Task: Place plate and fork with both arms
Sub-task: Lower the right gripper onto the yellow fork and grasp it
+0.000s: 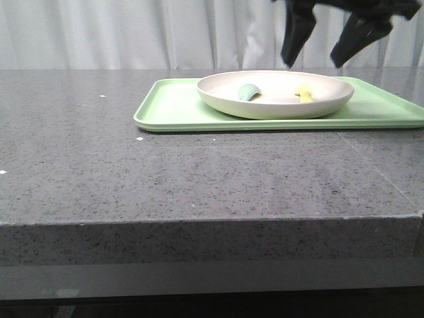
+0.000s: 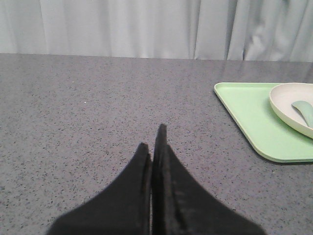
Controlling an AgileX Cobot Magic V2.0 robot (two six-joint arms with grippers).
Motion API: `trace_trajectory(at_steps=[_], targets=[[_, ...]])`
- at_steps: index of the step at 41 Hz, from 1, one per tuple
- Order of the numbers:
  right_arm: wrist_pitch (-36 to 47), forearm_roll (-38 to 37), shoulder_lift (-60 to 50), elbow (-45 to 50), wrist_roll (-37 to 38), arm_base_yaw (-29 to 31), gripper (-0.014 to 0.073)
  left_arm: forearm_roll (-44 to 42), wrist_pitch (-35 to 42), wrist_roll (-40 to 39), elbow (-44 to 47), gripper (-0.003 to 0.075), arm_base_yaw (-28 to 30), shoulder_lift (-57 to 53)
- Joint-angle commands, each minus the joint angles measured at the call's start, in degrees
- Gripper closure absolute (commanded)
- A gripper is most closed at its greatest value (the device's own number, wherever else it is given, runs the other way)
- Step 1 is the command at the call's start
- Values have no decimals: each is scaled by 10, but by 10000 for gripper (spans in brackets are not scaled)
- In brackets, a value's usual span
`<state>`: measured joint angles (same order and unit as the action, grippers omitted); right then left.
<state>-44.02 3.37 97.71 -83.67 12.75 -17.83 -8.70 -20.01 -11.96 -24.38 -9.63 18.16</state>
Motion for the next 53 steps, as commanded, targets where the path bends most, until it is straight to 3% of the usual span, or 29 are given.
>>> trace_trajectory(at_steps=[1,35,38,53], targets=[[6,-8,18,-53,17,1,73,3,48,0,-15,738,1,5],[8,-11,78,-74,31,17,75,3,48,0,-15,738,1,5],[4,-11,78,-74,31,17,108,3,48,0,-15,738,1,5],[-1,-11,78,-74,31,17,452,3,48,0,-15,738,1,5]])
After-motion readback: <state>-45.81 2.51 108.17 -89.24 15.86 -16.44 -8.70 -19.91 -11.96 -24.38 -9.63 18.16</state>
